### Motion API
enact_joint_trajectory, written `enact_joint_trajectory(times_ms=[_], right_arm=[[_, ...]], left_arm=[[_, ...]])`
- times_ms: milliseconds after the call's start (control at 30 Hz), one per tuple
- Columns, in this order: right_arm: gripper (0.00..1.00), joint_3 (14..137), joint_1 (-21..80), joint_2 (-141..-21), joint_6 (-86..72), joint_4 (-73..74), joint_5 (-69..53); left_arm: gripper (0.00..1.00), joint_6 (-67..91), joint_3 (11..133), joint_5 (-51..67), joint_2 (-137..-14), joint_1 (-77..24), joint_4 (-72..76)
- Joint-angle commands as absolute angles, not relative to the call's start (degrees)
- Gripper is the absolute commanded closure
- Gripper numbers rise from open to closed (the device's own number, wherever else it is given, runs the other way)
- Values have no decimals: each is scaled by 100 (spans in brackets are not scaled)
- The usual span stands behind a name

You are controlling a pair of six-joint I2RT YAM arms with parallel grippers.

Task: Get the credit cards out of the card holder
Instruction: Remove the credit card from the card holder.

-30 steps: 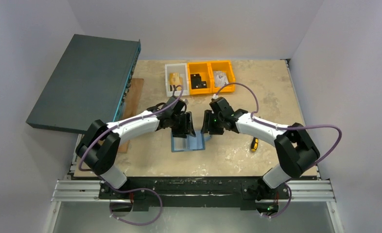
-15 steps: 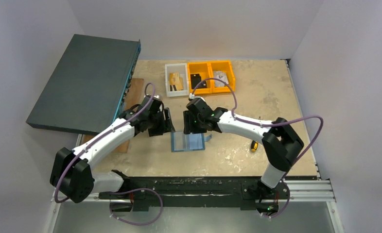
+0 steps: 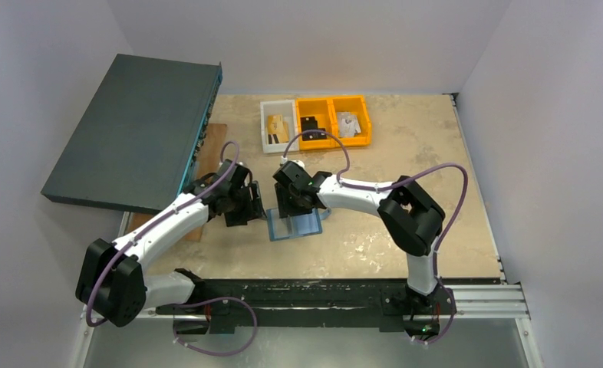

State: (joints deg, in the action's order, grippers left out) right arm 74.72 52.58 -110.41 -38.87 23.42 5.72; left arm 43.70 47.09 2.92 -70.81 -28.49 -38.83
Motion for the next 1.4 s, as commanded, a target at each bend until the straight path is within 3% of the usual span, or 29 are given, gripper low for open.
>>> enact_joint_trajectory(times_ms=[0, 267, 433, 600, 1000, 1367], right_arm=[[53, 7771, 5399, -11162, -3850, 2612, 971], [56, 7977, 5527, -11337, -3833, 3001, 1386], [66, 7959, 5528, -11516, -3823, 2996, 1196], [79, 7503, 5403, -11495, -3933, 2556, 548], [91, 6041, 4597, -11230, -4272, 465, -1909], [100, 5509, 4118, -11277, -4455, -172, -2566]], left_arm=[[39, 4258, 4638, 339, -6948, -2790, -3777], [39, 4280, 4580, 397, -7009, -2791, -3693], [39, 4318, 4535, 451, -7066, -2795, -3611], [39, 4348, 4470, 560, -7142, -2792, -3509], [51, 4641, 4470, 1718, -7754, -2810, -2340], [53, 4720, 4481, 1817, -8508, -2875, -1753]])
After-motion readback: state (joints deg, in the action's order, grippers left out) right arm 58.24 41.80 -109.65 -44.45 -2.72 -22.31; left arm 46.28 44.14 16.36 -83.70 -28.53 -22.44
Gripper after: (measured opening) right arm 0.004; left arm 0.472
